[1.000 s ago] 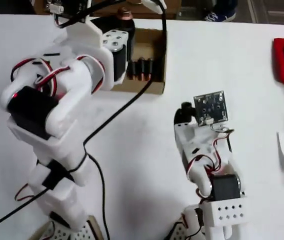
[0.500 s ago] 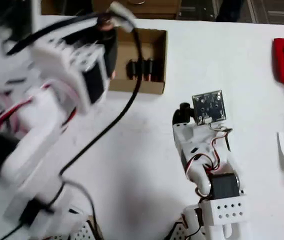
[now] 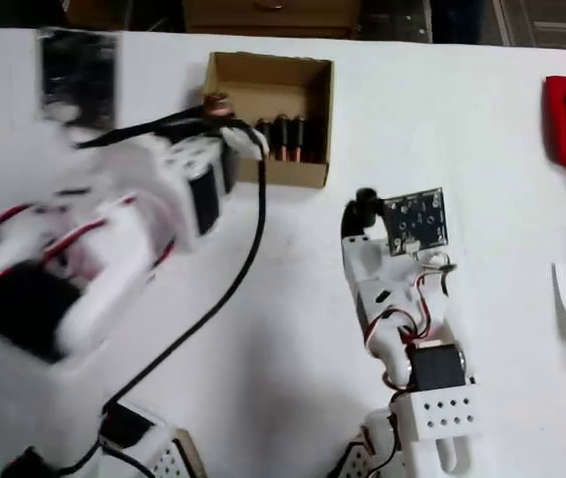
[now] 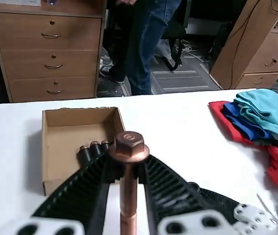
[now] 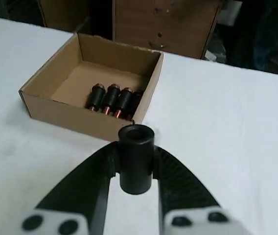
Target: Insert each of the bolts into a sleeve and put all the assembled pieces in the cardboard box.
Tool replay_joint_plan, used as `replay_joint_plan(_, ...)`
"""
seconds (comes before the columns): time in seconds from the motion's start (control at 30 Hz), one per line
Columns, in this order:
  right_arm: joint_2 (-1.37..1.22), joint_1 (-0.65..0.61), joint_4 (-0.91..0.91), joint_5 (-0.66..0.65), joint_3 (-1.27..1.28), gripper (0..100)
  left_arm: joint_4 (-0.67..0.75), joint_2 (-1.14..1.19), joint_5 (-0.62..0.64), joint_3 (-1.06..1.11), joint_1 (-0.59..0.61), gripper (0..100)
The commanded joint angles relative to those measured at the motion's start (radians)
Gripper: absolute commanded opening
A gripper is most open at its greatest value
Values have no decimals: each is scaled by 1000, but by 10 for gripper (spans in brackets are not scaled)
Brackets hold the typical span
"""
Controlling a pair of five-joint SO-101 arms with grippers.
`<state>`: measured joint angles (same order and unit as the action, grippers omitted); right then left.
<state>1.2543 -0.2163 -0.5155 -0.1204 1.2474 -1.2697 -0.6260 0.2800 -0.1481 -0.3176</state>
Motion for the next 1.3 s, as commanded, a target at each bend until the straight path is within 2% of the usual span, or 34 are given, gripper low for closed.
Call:
replay_joint_plan(0.0, 7, -56, 76, 9, 0, 21, 344, -75, 9, 289, 2, 24)
replay_joint_plan(0.13, 7, -136, 76, 9, 0, 21, 692, -155, 9, 570, -2, 24)
replay_joint_plan(0.2, 8, -147, 76, 9, -2, 21, 806, -199, 9, 668, -9, 24)
replay_joint_plan(0.27, 21, -151, 76, 9, -2, 21, 861, -241, 11, 737, -25, 24)
replay_joint_plan(0.53, 242, -153, 79, 9, 52, 21, 919, -327, 12, 799, -80, 24)
replay_joint_plan(0.73, 380, -153, 85, 9, 172, 21, 931, -296, 12, 802, -181, 24)
replay_joint_plan(0.9, 418, -153, 85, 9, 183, 21, 962, -229, 15, 797, -218, 24)
replay_joint_plan(1.27, 423, -153, 85, 9, 183, 21, 974, -144, 163, 806, -222, 24)
